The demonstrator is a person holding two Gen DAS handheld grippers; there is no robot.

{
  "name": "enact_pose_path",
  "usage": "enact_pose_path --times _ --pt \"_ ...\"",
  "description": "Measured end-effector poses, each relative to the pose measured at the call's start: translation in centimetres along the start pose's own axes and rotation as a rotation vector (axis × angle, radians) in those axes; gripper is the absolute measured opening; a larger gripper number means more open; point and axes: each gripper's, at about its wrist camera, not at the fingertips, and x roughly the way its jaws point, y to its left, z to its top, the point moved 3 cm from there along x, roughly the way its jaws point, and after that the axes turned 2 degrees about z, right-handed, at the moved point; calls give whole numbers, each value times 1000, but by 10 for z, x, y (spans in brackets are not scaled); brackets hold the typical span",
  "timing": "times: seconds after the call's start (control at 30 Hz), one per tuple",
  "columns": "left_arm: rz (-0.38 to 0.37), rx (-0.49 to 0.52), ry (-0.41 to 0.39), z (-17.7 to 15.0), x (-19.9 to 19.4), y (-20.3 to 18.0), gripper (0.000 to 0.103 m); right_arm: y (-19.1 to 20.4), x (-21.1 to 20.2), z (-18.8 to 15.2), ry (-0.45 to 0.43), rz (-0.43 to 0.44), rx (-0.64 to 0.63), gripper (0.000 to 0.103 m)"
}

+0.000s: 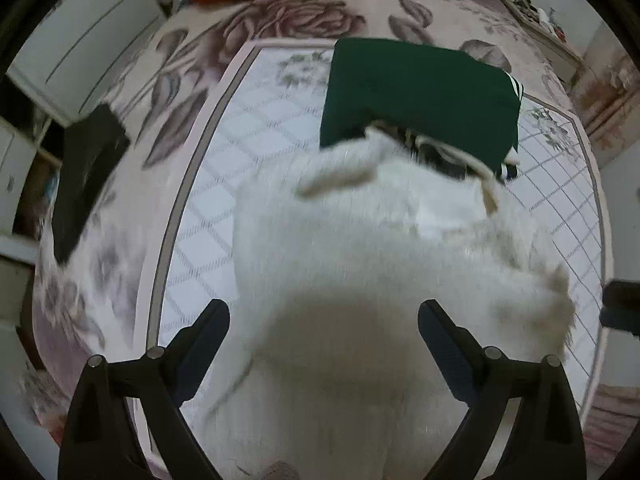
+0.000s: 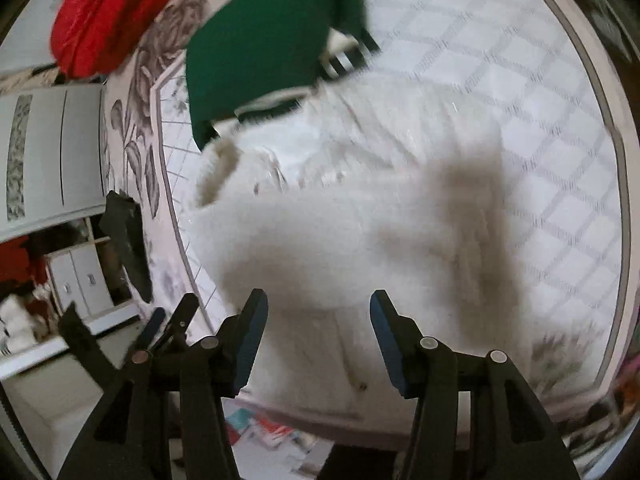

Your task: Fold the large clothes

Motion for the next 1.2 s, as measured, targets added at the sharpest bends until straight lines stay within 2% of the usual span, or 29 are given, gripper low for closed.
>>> enact_pose_path --times 0.07,0.1,0.17,0.23,0.3,0.33,0.4,0.47,0.5,0.53,0.57,0.6,0.63,0.67,0.9,0.97,1.1,1.2 --pt "62 12 -38 15 20 -7 97 10 36 30 -20 -37 -20 56" --pt "96 26 -43 23 42 -13 97 8 52 44 -26 -53 -18 56" --pt "137 40 -21 29 75 -16 97 9 100 73 -12 -106 -20 56" --pt "150 53 59 29 119 -19 97 3 139 89 23 -121 15 56" --pt "139 44 111 25 141 -18 97 -3 166 96 62 -109 49 56" --pt "133 31 129 23 150 -15 97 -5 176 96 81 -105 66 56" --pt "128 23 109 19 152 -11 97 -6 188 92 91 -123 73 57" --pt "129 22 99 17 151 -10 97 1 190 89 73 -153 37 66" --pt "133 23 96 16 150 -9 97 6 190 88 67 -187 15 66" --pt "138 23 95 15 150 -8 97 9 191 87 55 -215 1 62" --pt "141 22 95 16 150 -9 97 10 193 88 46 -233 -5 48" --pt "144 19 94 14 148 -6 97 11 192 89 40 -253 -9 41" --pt "150 14 95 14 147 -4 97 11 189 89 35 -263 -8 26" --pt "151 11 93 15 144 -5 97 11 185 89 29 -260 -2 20" --pt "164 11 33 22 121 4 97 26 125 76 -125 -151 -5 17" --pt "164 16 22 23 117 6 97 32 115 79 -142 -126 -11 17" --pt "174 23 31 25 120 5 97 29 113 97 -156 -129 27 17" --pt "181 24 35 26 123 6 97 28 118 102 -169 -164 12 17"
